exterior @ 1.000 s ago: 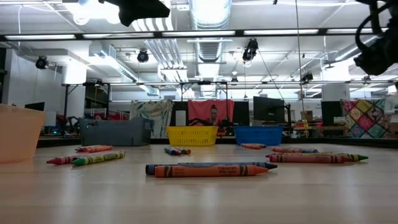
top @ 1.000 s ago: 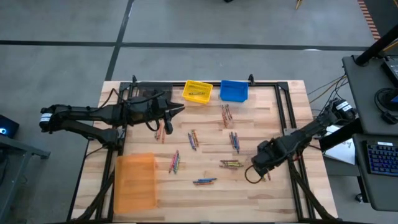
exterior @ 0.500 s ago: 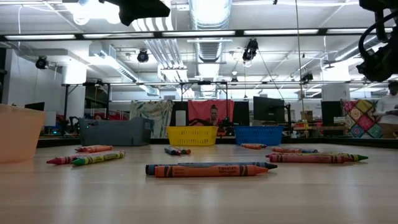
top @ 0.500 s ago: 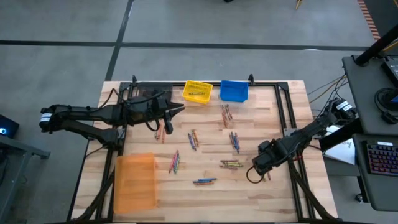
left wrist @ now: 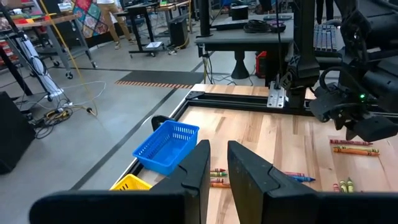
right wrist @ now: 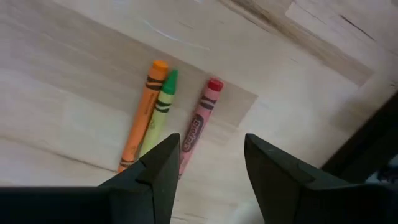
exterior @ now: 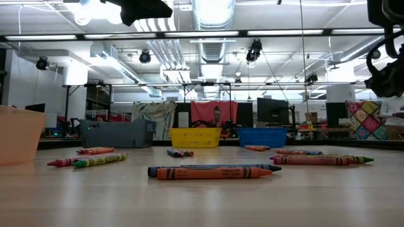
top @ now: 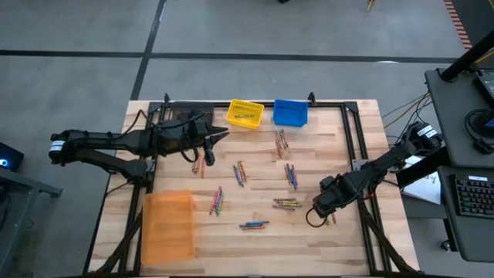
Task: Sort crayons
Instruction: Put the red crayon into the blue bin
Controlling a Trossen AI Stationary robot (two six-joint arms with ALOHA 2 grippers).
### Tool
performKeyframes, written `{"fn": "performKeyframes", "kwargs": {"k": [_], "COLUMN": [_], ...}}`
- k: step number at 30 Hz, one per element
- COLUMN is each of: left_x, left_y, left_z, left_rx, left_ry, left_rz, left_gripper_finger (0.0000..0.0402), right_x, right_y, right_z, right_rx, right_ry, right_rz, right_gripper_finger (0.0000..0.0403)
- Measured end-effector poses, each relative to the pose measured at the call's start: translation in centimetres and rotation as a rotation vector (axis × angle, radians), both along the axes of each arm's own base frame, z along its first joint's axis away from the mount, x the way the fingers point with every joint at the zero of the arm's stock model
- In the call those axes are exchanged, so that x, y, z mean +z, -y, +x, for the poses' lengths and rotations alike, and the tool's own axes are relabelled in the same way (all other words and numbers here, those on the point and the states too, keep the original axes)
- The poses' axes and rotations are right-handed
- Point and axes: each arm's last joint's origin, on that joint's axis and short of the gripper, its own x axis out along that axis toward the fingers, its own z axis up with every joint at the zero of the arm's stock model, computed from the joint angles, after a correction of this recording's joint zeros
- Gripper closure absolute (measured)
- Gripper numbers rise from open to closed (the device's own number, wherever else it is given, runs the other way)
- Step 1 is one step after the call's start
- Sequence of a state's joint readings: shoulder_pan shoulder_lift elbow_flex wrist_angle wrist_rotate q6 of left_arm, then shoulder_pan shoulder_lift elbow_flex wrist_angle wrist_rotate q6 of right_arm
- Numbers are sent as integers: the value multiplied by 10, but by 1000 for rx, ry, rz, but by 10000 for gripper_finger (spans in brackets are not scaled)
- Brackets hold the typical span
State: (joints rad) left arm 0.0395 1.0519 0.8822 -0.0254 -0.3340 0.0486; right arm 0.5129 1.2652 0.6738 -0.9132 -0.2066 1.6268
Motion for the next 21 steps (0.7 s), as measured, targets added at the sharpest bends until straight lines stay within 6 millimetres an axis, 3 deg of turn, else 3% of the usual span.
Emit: {"fn": "performKeyframes", "kwargs": {"k": [16,21], "left_x": [1,1], "left_y": [0,0], "left_z": [0,0], "left_rx": [2,2], "left_ry": [11,16], "left_rz": [0,0], "left_gripper_finger": [363,363], "right_x": [-28,-33], "right_y": [6,8], "right_z": [-9,-12], "right_rx": [-3,-10], "right_ry": [53,47], "right_rz": [5,-5], "right_gripper_finger": [232,252]}}
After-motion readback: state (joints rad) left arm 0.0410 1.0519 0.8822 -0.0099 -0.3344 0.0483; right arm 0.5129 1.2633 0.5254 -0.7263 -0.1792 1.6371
